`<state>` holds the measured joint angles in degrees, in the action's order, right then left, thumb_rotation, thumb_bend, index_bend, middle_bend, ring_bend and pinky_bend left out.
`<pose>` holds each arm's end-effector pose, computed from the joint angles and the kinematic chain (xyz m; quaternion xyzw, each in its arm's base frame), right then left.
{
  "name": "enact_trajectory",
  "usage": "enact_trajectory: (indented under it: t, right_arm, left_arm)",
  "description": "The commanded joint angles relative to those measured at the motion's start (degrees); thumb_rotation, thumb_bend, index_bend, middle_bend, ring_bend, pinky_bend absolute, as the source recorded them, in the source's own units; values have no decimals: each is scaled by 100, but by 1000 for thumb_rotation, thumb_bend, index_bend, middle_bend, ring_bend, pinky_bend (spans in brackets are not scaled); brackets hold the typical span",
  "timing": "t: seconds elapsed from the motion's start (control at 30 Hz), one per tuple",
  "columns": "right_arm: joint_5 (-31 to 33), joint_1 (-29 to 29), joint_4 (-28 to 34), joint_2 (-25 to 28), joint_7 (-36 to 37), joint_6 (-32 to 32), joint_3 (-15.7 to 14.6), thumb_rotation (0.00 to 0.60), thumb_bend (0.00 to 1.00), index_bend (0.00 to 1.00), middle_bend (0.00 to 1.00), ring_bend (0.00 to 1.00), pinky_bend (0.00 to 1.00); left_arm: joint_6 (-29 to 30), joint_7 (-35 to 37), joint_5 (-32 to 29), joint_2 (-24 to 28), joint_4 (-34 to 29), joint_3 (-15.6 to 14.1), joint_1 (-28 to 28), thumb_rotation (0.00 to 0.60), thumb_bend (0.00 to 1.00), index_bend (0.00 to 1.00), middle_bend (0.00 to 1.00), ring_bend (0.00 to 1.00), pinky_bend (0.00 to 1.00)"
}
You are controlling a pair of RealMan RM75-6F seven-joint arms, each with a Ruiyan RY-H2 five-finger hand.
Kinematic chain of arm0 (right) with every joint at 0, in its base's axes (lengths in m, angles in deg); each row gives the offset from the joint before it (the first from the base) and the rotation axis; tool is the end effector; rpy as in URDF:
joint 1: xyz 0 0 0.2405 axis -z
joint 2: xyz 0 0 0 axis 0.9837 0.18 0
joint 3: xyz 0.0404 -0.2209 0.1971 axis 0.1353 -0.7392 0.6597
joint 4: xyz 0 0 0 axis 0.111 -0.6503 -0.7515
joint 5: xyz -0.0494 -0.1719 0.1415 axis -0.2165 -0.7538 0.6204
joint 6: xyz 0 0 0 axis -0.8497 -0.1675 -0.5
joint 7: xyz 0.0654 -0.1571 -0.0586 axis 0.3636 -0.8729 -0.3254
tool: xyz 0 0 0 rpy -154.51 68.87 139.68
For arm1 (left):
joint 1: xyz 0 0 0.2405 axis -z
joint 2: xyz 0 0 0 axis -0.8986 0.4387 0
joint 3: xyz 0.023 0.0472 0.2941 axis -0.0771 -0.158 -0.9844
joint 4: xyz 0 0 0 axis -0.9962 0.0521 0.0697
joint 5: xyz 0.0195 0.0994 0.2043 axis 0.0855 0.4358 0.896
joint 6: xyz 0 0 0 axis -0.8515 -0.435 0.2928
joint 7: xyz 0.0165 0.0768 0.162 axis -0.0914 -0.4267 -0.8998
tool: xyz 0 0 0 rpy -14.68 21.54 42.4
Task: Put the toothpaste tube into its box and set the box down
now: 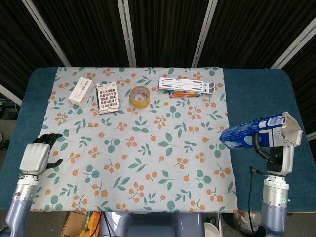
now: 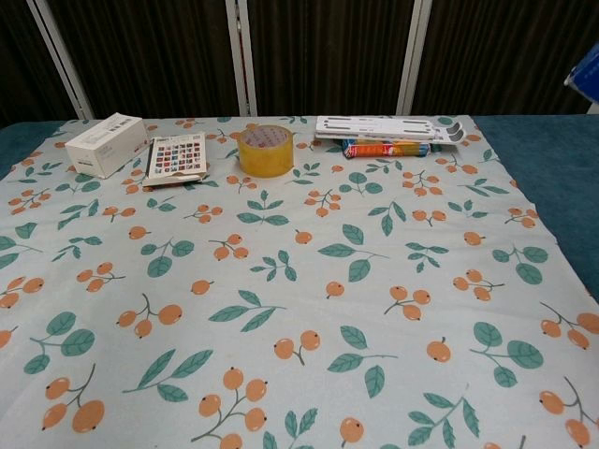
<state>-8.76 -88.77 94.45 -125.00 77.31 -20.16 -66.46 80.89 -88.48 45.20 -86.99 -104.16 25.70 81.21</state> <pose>-0.2244 -0.2904 0.1573 0.2005 -0.5576 0.7609 0.2643 -0.3245 0.2928 0.0771 -0.6375 -0.3562 -0.3650 0.5775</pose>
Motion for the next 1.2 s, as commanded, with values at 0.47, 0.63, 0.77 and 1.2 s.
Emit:
enact_trajectory:
  t: [0.47, 0.63, 0.77, 1.2]
  right_arm:
    - [631, -756, -1179, -671, -3841, 1483, -1254, 600, 492, 426, 584, 417, 394]
    - [1199, -935, -1435, -1115, -4375, 1651, -1180, 600, 492, 385, 584, 380, 363]
    - [1554, -1077, -1465, -1273, -4777, 1843, -1196, 600, 492, 249, 529, 269, 252]
    - [2149, -1483, -977, -1409, -5439, 2147, -1080, 600, 314, 0, 290, 0, 0]
  left_arm:
    - [-53, 118, 42, 45, -11, 82, -62, 600, 0, 241, 270, 258, 398]
    - [-73, 56, 38, 50, -16, 102, -74, 600, 0, 241, 269, 258, 398]
    - [-94, 93, -73, 66, -18, 174, -99, 600, 0, 241, 269, 258, 397]
    - [-168, 99, -292, 105, -99, 320, -139, 600, 0, 226, 210, 174, 328]
